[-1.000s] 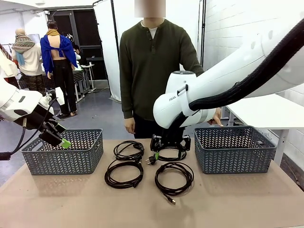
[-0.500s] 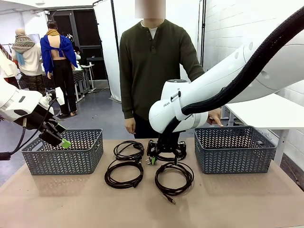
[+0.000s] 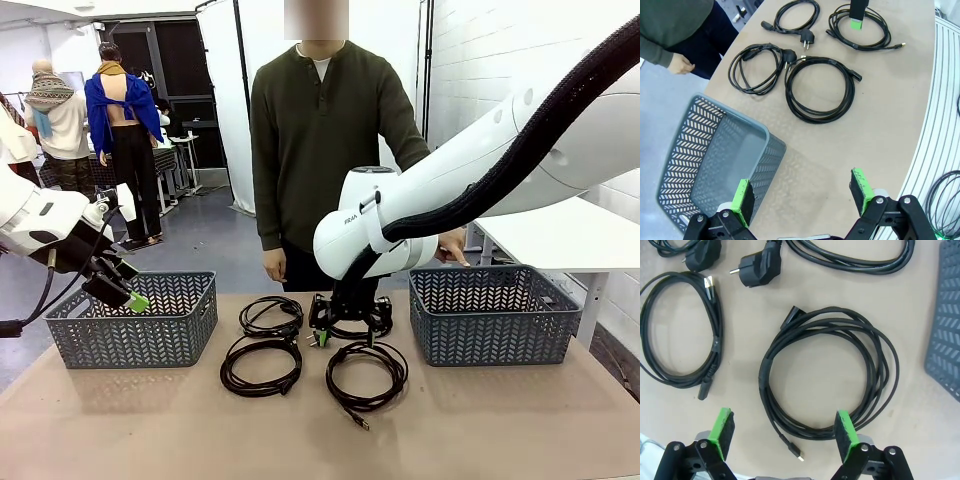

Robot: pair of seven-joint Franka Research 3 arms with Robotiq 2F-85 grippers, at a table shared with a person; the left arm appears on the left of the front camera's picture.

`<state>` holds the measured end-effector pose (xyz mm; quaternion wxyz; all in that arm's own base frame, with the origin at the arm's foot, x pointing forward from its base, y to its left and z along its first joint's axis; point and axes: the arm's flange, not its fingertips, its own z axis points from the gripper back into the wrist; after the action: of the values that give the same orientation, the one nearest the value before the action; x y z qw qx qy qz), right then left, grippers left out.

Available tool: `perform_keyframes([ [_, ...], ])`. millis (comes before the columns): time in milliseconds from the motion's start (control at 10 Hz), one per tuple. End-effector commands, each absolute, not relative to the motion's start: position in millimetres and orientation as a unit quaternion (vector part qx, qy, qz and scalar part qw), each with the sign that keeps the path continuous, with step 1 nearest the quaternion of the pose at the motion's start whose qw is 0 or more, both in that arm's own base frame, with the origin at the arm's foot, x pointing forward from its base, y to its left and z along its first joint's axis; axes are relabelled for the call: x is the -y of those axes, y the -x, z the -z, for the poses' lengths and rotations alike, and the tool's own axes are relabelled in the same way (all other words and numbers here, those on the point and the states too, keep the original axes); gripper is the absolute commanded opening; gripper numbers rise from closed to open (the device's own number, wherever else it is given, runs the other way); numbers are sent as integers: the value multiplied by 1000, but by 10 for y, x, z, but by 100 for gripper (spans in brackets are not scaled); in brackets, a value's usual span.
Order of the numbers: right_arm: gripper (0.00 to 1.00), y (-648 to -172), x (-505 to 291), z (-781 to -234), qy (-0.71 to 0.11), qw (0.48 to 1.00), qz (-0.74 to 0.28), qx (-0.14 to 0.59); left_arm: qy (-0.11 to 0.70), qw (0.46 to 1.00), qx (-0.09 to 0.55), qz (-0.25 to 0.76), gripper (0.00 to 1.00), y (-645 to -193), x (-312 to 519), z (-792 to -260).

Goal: Organize the cables according to human instructions.
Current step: Pick up a bundle of cables and place it in the basket indicated by the human.

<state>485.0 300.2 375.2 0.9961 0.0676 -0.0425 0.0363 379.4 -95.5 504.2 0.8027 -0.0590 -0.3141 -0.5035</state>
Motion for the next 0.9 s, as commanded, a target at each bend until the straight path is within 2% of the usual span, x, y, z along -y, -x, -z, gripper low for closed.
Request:
perform_keyframes([
  [0,100,-4850,-3003,-3751,-68,996,-36,42,65,800,316,505,100,-3811,926,-5029],
  [800,100,-4920,-3198,-3367,-59,997,-51,8,65,800,316,505,100,-3811,926,-5029],
])
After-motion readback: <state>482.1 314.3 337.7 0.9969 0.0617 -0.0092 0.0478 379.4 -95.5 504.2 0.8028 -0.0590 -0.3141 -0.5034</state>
